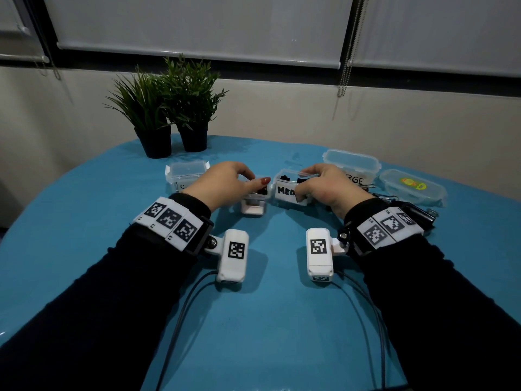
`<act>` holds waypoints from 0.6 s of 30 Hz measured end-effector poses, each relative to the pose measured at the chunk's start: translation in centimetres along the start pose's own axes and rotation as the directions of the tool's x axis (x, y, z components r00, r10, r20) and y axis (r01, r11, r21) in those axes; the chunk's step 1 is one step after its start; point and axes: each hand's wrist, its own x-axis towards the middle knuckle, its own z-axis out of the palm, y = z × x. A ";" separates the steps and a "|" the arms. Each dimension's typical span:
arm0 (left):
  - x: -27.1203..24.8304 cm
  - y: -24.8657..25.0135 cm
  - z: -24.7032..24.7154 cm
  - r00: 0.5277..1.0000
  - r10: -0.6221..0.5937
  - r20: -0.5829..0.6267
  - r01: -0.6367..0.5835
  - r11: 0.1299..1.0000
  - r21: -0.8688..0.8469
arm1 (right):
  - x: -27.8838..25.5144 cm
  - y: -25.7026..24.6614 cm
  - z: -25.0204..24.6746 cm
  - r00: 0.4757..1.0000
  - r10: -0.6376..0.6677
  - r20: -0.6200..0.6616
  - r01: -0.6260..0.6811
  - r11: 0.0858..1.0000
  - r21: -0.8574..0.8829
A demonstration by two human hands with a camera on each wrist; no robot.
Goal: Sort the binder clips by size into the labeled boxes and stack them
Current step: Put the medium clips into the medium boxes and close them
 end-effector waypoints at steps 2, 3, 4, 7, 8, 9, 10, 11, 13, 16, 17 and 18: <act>0.1 0.3 0.1 0.999 -0.015 0.035 0.019 0.993 -0.117 | 0.0 0.1 0.0 1.000 0.008 -0.005 -0.008 1.000 0.010; 0.0 0.4 0.1 0.999 -0.033 0.041 0.040 0.985 -0.168 | 0.2 0.1 0.1 1.000 0.009 -0.009 -0.009 1.000 0.018; 0.1 0.3 0.0 0.998 -0.050 0.033 0.055 0.982 -0.182 | 0.2 0.2 0.1 1.000 0.015 -0.008 -0.015 0.999 0.028; 0.2 -0.1 -0.2 0.996 -0.064 0.062 0.071 0.990 -0.120 | 0.4 0.3 0.3 1.000 0.007 -0.016 -0.006 0.999 0.051; 0.1 -0.1 -0.3 0.995 -0.063 0.082 0.071 0.993 -0.099 | 0.5 0.4 0.4 1.000 0.006 -0.021 -0.004 0.998 0.056; 0.0 0.0 -0.4 0.993 -0.064 0.102 0.073 0.994 -0.086 | 0.7 0.4 0.5 1.000 0.005 -0.022 -0.003 0.998 0.066; -0.1 0.1 -0.6 0.991 -0.057 0.118 0.068 0.994 -0.091 | 0.8 0.4 0.5 1.000 0.008 -0.017 -0.006 0.997 0.075; -0.2 0.1 -0.7 0.989 -0.045 0.139 0.060 0.993 -0.102 | 0.9 0.5 0.6 1.000 0.007 -0.012 -0.005 0.996 0.087; -0.2 -0.1 -0.9 0.984 -0.014 0.180 0.042 0.988 -0.150 | 1.1 0.6 0.7 1.000 0.014 -0.008 -0.013 0.995 0.098; -0.3 -0.6 -1.0 0.949 0.033 0.312 0.053 0.963 -0.263 | 1.5 0.8 1.0 1.000 0.015 -0.010 -0.014 0.994 0.109; -0.4 -0.7 -0.9 0.932 0.050 0.359 0.057 0.958 -0.282 | 1.7 1.0 1.1 1.000 0.014 -0.011 -0.013 0.993 0.114; -0.2 -1.0 -0.7 0.920 0.058 0.387 0.055 0.960 -0.274 | 1.9 1.2 1.1 1.000 0.015 -0.011 -0.014 0.993 0.115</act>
